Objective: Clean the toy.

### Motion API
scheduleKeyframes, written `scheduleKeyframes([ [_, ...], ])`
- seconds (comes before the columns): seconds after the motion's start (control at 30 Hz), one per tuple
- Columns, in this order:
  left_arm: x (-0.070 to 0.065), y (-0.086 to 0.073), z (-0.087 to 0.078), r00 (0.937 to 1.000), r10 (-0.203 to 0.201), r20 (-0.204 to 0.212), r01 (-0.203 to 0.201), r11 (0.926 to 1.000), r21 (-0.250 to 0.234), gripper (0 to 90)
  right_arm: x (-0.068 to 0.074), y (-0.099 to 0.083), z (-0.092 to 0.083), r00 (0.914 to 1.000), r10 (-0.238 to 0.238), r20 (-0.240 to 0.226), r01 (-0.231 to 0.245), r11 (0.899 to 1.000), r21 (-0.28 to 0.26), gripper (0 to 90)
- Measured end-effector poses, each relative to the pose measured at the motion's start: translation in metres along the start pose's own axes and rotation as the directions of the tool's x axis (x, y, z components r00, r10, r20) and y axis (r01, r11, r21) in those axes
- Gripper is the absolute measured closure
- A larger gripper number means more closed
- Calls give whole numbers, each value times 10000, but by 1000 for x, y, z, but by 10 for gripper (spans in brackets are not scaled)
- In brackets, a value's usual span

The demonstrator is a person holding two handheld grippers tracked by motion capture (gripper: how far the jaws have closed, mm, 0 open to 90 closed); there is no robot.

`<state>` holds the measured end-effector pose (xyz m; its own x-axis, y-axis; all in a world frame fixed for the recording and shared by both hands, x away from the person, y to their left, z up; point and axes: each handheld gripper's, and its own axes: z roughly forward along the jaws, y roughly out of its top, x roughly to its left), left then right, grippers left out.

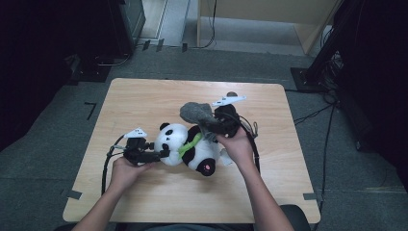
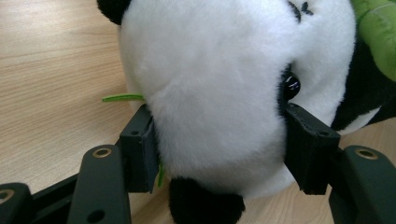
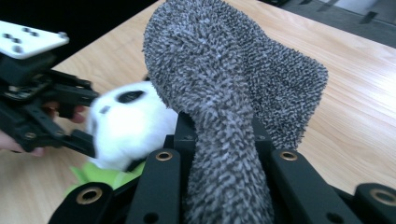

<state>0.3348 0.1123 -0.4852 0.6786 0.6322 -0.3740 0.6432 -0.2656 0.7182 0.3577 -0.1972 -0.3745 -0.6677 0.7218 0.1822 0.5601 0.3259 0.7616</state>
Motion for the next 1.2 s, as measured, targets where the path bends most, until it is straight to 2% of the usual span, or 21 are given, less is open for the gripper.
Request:
scheduleKeyframes([
  [0.1,0,0,0,10000,-3,14,3,10000,-21,372,10,9,12,9995,-120,-296,124,9998,136,745],
  [0.2,-1,0,0,10000,85,-19,-85,10000,-49,372,20,18,26,9985,-414,-369,427,9985,355,742],
  [0.33,-1,1,-1,9999,154,-28,-154,9998,-120,372,32,27,47,9974,-575,-424,606,9953,758,738],
  [0.47,-2,1,-1,9998,159,-73,-160,9997,-187,376,44,29,67,9954,-706,-653,781,9898,1192,739],
  [0.57,-1,1,0,9999,-42,-136,43,10000,58,386,49,25,79,9944,-768,-721,865,9858,1441,739],
  [0.63,0,1,0,9999,-56,-137,56,10000,63,392,47,25,83,9945,-655,-813,770,9862,1469,741],
  [0.73,-2,1,1,9997,-71,-218,73,9999,83,399,47,22,86,9929,-1025,-599,1110,9806,1617,745],
  [0.83,-2,1,1,9996,-90,-285,93,9999,110,404,40,22,85,9950,-808,-595,901,9801,1770,746],
  [0.93,0,1,2,9994,-241,-239,244,9996,131,407,32,21,86,9959,-881,-194,902,9730,2123,746],
  [1.0,1,1,2,9994,-260,-239,264,9995,154,408,23,20,87,9986,-452,-277,502,9740,2210,739],
  [1.03,0,1,2,9994,-263,-244,266,9996,134,409,20,20,87,9985,-445,-325,507,9728,2258,737],
  [1.13,0,1,2,9993,-281,-246,284,9995,125,410,14,21,86,9974,-714,78,670,9640,2574,740],
  [1.2,0,1,2,9992,-309,-242,311,9995,99,411,9,20,87,9982,-591,119,540,9636,2620,741],
])
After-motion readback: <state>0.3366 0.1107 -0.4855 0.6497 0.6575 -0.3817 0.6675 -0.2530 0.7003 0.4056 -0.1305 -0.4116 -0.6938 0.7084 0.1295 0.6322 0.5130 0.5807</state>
